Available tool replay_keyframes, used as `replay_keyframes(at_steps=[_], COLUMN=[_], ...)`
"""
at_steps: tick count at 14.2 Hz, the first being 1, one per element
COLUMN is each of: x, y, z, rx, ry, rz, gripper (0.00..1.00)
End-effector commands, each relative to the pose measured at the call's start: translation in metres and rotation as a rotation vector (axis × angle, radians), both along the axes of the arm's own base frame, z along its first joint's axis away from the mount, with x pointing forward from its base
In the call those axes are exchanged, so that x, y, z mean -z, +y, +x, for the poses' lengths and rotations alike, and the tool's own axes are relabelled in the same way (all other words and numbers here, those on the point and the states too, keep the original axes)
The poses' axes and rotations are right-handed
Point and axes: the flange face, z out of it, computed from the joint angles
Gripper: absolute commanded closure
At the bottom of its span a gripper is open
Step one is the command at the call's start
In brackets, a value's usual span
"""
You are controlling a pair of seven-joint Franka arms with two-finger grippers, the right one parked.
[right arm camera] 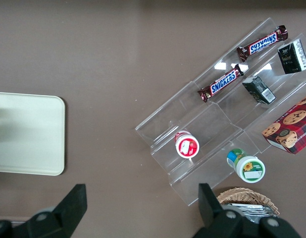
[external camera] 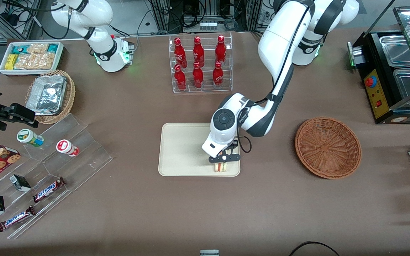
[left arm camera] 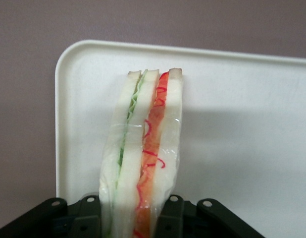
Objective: Place sandwich from basket to tray
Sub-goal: 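Lower the sandwich onto the tray and open the left gripper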
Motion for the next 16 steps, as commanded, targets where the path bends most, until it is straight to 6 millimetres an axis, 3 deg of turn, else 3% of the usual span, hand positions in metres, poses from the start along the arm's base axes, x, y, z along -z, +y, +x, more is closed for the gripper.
replay_keyframes(at_steps=[1, 2, 5, 6, 7, 10, 12, 13, 15, 16], x=[-0.003, -0.002, -0.004, -0.013, -0.026, -0.090, -0.139, -0.169, -0.224, -0.242], y=[-0.003, -0.003, -0.003, -0.004, -0.001, 0.020, 0.062, 0.074, 0.138, 0.167], z=[0.001, 0.001, 0.002, 0.003, 0.006, 0.017, 0.032, 0.023, 0.036, 0.036], rx=[0.028, 0.022, 0.018, 0.012, -0.002, -0.087, -0.125, -0.129, -0.181, -0.149], ry=[0.016, 0.016, 0.011, 0.006, -0.003, -0.012, 0.007, 0.033, 0.025, 0.039], rz=[0.018, 0.017, 0.015, 0.005, -0.004, -0.006, 0.015, 0.035, 0.035, 0.033], gripper=[0.62, 0.58, 0.17, 0.00, 0.00, 0.00, 0.00, 0.00, 0.00, 0.00])
